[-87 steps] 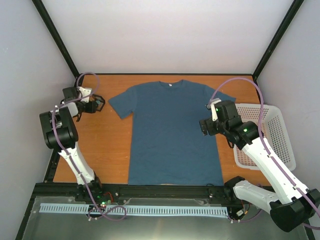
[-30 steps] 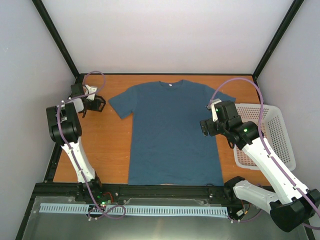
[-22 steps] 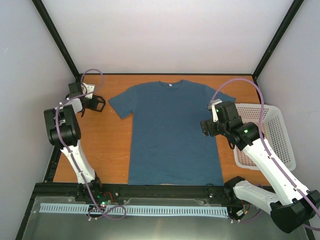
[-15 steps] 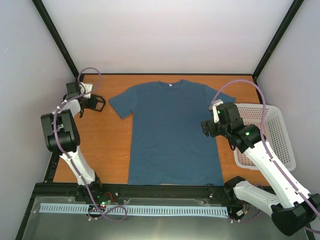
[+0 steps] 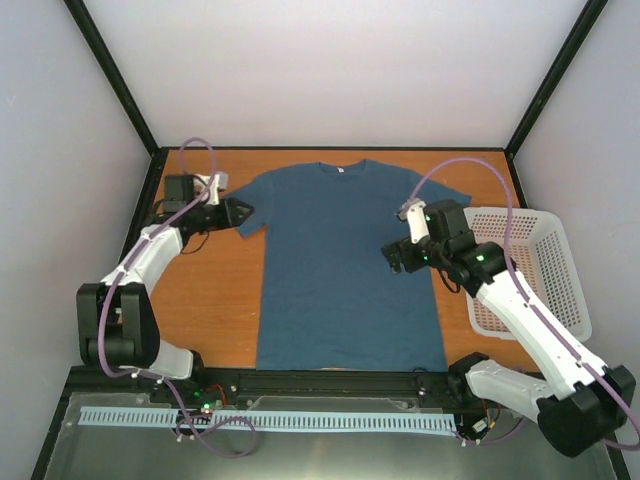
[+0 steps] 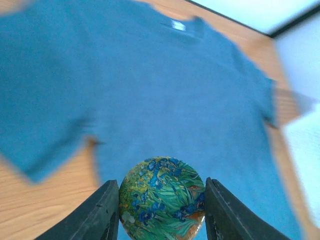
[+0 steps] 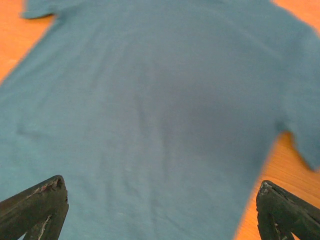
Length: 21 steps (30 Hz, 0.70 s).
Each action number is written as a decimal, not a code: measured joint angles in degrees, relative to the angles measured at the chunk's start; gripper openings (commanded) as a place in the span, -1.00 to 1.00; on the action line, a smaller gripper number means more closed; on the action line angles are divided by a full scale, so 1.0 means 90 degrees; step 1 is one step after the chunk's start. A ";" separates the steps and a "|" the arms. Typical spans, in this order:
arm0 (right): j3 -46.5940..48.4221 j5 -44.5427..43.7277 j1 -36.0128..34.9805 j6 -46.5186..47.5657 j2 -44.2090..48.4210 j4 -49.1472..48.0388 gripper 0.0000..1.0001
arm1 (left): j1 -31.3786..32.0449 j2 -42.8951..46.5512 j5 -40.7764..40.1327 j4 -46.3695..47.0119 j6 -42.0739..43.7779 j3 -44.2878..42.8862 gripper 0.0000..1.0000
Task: Pin the brooch onto the clothing
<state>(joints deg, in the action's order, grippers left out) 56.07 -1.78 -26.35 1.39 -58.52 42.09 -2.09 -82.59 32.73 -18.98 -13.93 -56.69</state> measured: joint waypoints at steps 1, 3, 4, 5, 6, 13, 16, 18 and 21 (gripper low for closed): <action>0.0000 0.0403 0.0005 0.0063 -0.0124 -0.0100 1.00 | 0.0155 -0.0012 0.0272 0.0078 -0.0214 0.0000 -0.12; 0.0000 0.1231 0.0000 0.0214 -0.0432 -0.0342 1.00 | 0.0597 -0.0257 0.1013 0.0294 -0.0687 -0.0066 -0.15; -0.0007 0.1571 0.0000 0.0270 -0.0593 -0.0486 1.00 | 0.0816 -0.0486 0.1326 0.0289 -0.0821 -0.0192 -0.15; -0.0041 0.1894 0.0000 0.0323 -0.0738 -0.0697 1.00 | 0.0984 -0.0704 0.1523 0.0253 -0.0857 -0.0325 -0.15; -0.0109 0.2191 0.0000 0.0386 -0.0872 -0.0957 1.00 | 0.1178 -0.0991 0.1753 0.0194 -0.0869 -0.0529 -0.15; -0.0959 0.4022 -0.0138 0.1928 -0.1275 -0.2489 1.00 | 0.1940 -0.2283 0.3138 -0.0510 -0.0396 -0.1464 -0.17; -0.1236 0.4240 -0.0316 0.3033 -0.1428 -0.3067 1.00 | 0.2142 -0.2635 0.3521 -0.1090 0.0121 -0.1768 -0.17; -0.1321 0.4311 -0.0352 0.3728 -0.1554 -0.3330 0.97 | 0.2251 -0.2776 0.3689 -0.1467 0.0459 -0.1916 -0.17; -0.1292 0.4352 -0.0357 0.4653 -0.1921 -0.3650 0.84 | 0.2348 -0.2849 0.3857 -0.1948 0.0894 -0.2008 -0.15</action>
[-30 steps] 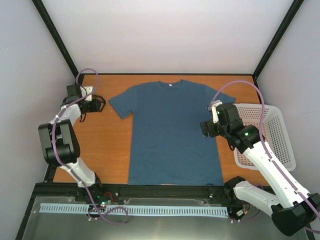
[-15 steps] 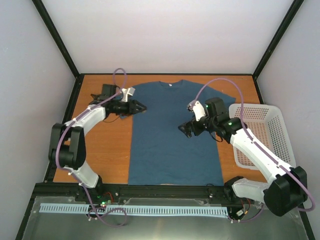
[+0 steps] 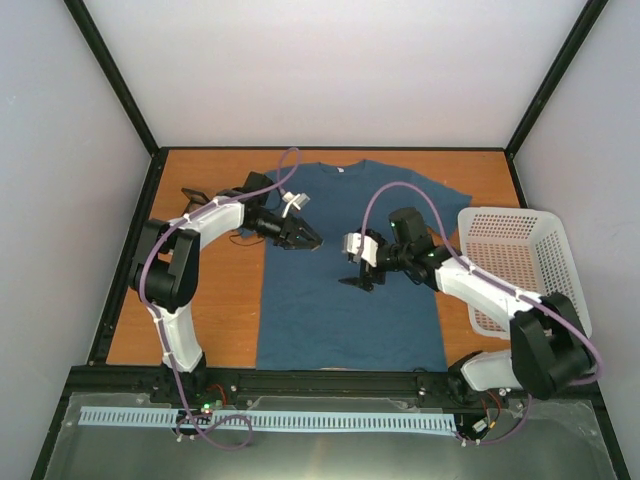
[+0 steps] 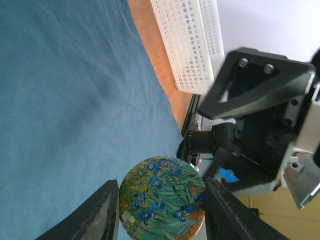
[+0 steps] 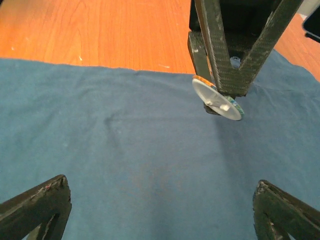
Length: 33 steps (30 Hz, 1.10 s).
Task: Pin the brooch onto the clothing
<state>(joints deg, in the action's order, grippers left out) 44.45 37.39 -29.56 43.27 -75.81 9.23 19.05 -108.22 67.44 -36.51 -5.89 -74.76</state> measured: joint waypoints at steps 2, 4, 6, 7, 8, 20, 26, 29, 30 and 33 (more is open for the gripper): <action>0.0083 0.0051 -0.0005 0.0457 -0.0296 -0.0097 0.70 | 0.0032 -0.0002 0.0075 -0.0255 0.0221 0.0000 -0.14; 0.0226 0.0138 -0.0007 0.0862 -0.0622 -0.0158 0.49 | 0.0066 -0.0002 0.0102 -0.0454 0.0398 0.0000 -0.13; 0.0423 0.0216 -0.0012 0.1248 -0.0894 -0.0180 0.29 | 0.0119 0.0000 0.0107 -0.0619 0.0520 0.0000 -0.13; 0.0544 0.0243 -0.0017 0.1423 -0.1027 -0.0189 0.26 | 0.0155 0.0000 0.0100 -0.0675 0.0568 0.0000 -0.13; 0.0629 0.0236 -0.0024 0.1583 -0.1115 -0.0238 0.24 | 0.0197 0.0000 0.0085 -0.0726 0.0605 0.0000 -0.12; 0.0933 0.0619 -0.0109 0.2846 -0.1540 -0.0294 -0.48 | 0.0493 0.0022 -0.0039 -0.1044 0.0874 0.0000 -0.13; 0.0945 0.0758 -0.0129 0.3104 -0.1598 -0.0204 -0.64 | 0.0505 0.0044 -0.0046 -0.1081 0.0886 0.0000 -0.14; 0.0976 0.0787 -0.0148 0.3189 -0.1634 -0.0160 -0.69 | 0.0510 0.0092 -0.0066 -0.1078 0.0884 0.0000 -0.14; 0.0979 0.0797 -0.0148 0.3211 -0.1634 -0.0163 -0.70 | 0.0517 0.0107 -0.0083 -0.1083 0.0884 0.0000 -0.14; 0.0988 0.0852 -0.0148 0.3218 -0.1634 -0.0163 -0.82 | 0.0534 0.0138 -0.0107 -0.1086 0.0879 0.0000 -0.13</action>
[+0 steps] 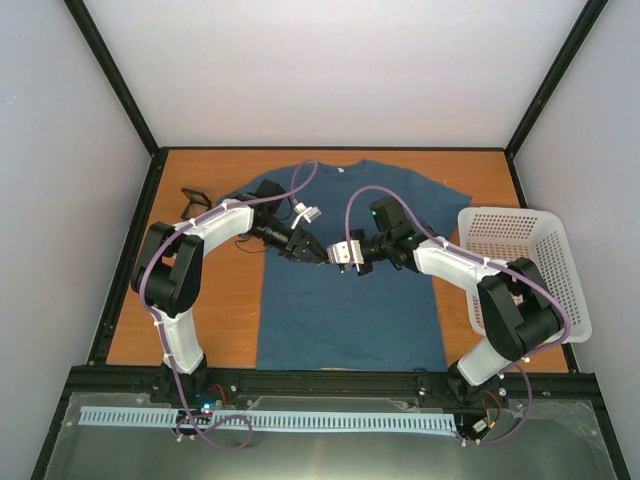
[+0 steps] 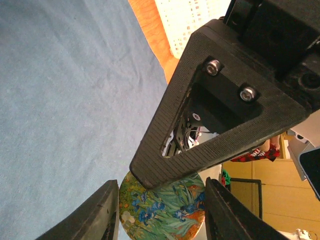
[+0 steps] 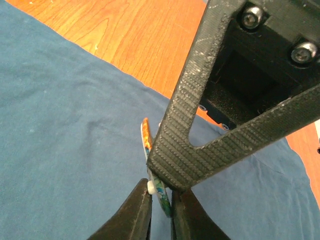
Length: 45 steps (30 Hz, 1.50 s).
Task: Pin the brooch onto the clothing
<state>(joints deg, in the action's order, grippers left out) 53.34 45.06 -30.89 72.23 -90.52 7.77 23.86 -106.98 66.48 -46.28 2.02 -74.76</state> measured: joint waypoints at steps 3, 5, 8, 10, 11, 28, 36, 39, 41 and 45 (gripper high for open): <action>0.0005 0.0066 0.0000 -0.0039 0.0000 -0.0017 -0.95 | 0.0032 0.0027 -0.0036 -0.0017 -0.0019 0.0002 0.02; 0.0000 0.0097 0.0002 -0.0124 0.0000 -0.0002 -0.95 | 0.0024 0.0078 -0.0100 -0.0007 -0.0049 0.0002 0.20; -0.0095 0.0109 -0.0024 -0.0539 0.0104 -0.0148 -0.95 | 0.0032 0.0318 -0.0381 0.0172 -0.0153 0.0051 0.38; -0.0328 0.0092 -0.0034 -0.0962 0.0425 -0.0216 -0.95 | 0.0017 0.0646 -0.0658 0.0406 -0.0318 0.0185 0.46; -0.0488 0.0070 -0.0036 -0.1273 0.0675 -0.0231 -0.95 | -0.0019 0.0867 -0.0787 0.0573 -0.0423 0.0289 0.47; 0.1554 0.1508 0.1280 -0.5846 0.0270 0.3075 -0.95 | 0.0279 0.2050 -0.1151 0.2562 -0.0522 0.0321 0.02; 0.1753 0.2344 0.1258 -0.5391 0.0024 0.4335 -0.95 | 0.0505 0.1511 -0.0971 0.1552 0.0418 -0.0141 -0.23; 0.1756 0.2433 0.1251 -0.5319 0.0007 0.4454 -0.95 | 0.0505 0.1115 -0.0792 0.1124 0.0685 -0.0554 -0.30; 0.1756 0.2426 0.1251 -0.5316 0.0007 0.4471 -0.95 | 0.0505 0.0899 -0.0644 0.0896 0.0843 -0.0758 -0.38; 0.1756 0.2424 0.1248 -0.5360 0.0007 0.4430 -0.95 | 0.0505 0.0833 -0.0396 0.0597 0.1005 -0.0784 -0.53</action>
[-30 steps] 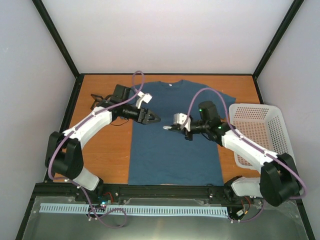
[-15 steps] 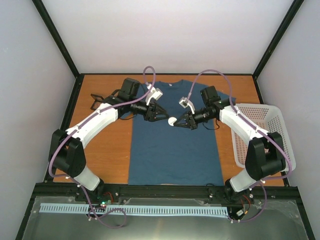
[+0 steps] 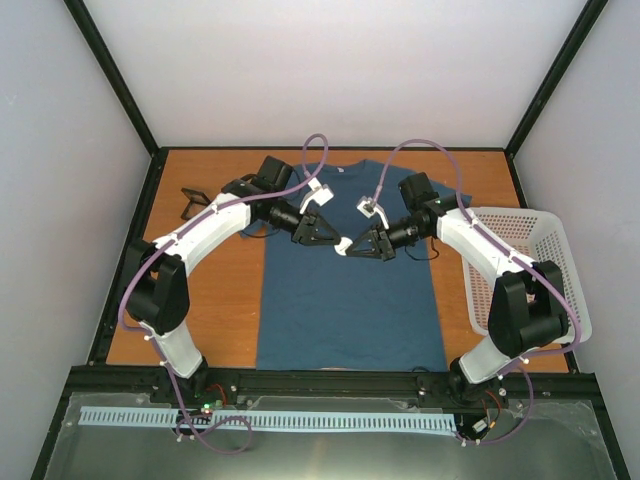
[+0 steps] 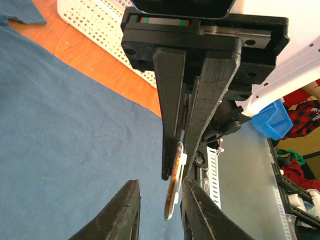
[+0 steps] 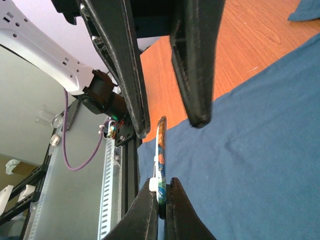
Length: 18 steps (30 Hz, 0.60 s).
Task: Pin the brooch onto the clothing
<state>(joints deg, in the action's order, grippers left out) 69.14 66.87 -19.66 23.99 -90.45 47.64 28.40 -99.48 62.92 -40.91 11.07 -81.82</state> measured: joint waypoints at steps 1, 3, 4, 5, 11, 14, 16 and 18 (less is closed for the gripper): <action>-0.0002 -0.0002 0.0000 -0.0022 0.0000 -0.0034 -0.95 | 0.0002 0.0000 0.0049 -0.0053 0.0029 0.0000 -0.56; -0.0002 -0.0002 -0.0005 -0.0092 0.0000 -0.0114 -0.95 | 0.0002 0.0000 0.0124 -0.0134 0.0075 0.0000 -0.58; -0.0002 -0.0002 -0.0017 -0.0112 0.0000 -0.0143 -0.95 | 0.0000 0.0000 0.0153 -0.0151 0.0085 0.0002 -0.59; -0.0002 -0.0002 -0.0027 -0.0126 0.0000 -0.0158 -0.95 | 0.0002 0.0000 0.0192 -0.0168 0.0092 0.0002 -0.61; 0.0012 -0.0019 -0.0155 -0.0160 -0.0019 -0.0228 -0.95 | 0.0002 -0.0002 0.0362 -0.0248 0.0151 0.0002 -0.81; 0.0017 -0.0051 -0.0185 -0.0282 -0.0032 -0.0274 -0.92 | -0.0005 -0.0017 0.0374 -0.0287 0.0199 0.0002 -0.97; 0.0017 -0.0121 -0.0182 -0.0447 -0.0032 -0.0342 -0.69 | -0.0005 -0.0017 0.0364 -0.0282 0.0231 0.0002 -0.99; -0.0002 -0.0308 -0.0187 -0.0685 0.0019 -0.0488 -0.31 | -0.0010 -0.0017 0.0306 -0.0262 0.0231 0.0002 -0.99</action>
<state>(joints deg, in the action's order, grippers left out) 69.12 64.10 -21.34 17.82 -90.28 43.24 28.32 -99.63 65.67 -43.27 13.15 -81.80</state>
